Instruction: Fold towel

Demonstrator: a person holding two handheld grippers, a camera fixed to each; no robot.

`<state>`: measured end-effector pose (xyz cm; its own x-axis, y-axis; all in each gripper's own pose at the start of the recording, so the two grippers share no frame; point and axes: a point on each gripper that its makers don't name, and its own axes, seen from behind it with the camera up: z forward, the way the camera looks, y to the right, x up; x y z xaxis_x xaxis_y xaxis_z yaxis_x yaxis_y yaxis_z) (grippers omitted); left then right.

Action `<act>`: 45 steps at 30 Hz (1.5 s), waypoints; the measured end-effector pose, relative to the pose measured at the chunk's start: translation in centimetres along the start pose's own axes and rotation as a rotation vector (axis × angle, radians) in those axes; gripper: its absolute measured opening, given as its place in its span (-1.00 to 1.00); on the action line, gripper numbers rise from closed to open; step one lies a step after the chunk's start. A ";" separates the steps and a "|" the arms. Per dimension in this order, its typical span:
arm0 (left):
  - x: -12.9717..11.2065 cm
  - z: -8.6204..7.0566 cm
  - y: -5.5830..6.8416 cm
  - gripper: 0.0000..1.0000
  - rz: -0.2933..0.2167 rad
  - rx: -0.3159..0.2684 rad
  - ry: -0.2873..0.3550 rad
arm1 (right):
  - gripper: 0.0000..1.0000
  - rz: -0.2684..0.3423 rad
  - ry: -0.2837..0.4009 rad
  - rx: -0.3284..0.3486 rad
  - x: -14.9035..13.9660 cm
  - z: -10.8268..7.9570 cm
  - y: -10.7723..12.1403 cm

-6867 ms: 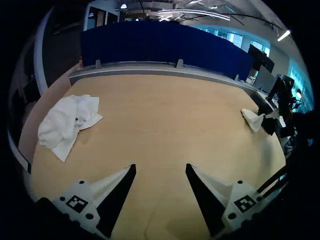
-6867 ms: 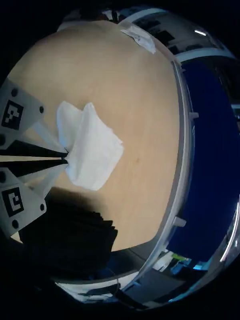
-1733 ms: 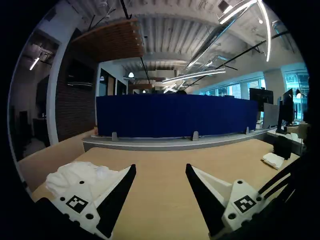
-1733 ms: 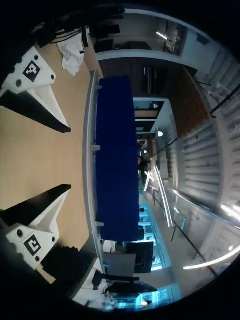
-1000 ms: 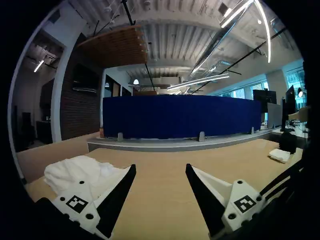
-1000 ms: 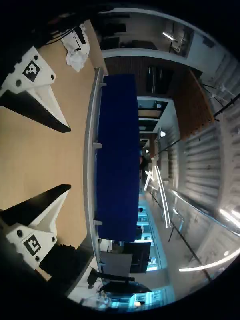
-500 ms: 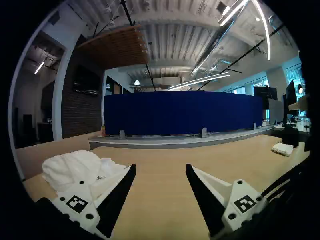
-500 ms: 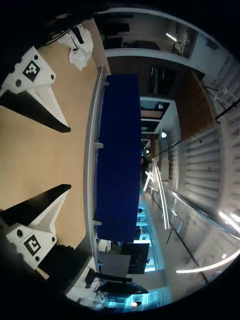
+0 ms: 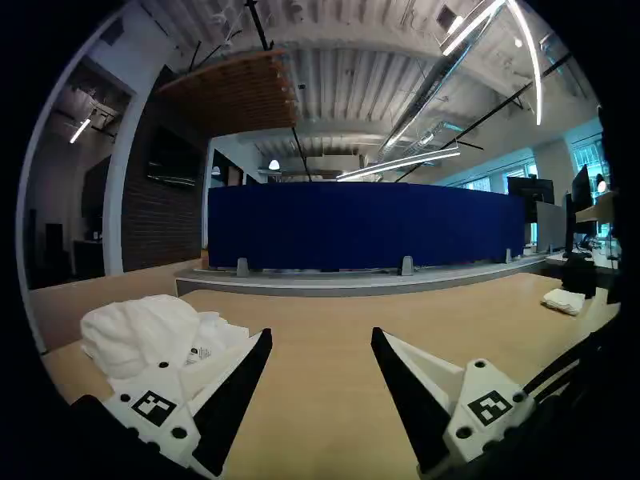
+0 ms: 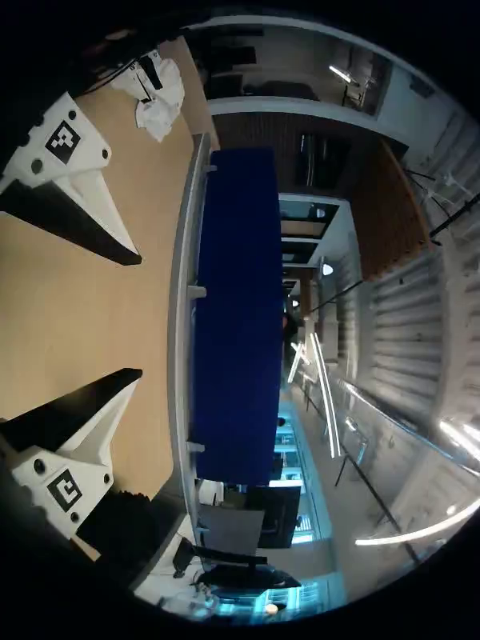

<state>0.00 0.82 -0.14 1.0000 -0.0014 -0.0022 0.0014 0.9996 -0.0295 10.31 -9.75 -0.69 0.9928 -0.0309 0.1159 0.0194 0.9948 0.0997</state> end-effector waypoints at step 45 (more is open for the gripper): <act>0.2 -0.1 0.1 0.84 0.001 -0.001 -0.002 | 0.99 0.046 0.119 -0.121 -5.4 0.8 9.4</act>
<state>0.21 0.88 -0.28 1.0000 -0.0004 -0.0001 0.0004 0.9995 -0.0304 5.03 -0.32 0.40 0.9998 0.0194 -0.0010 -0.0194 0.9995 -0.0233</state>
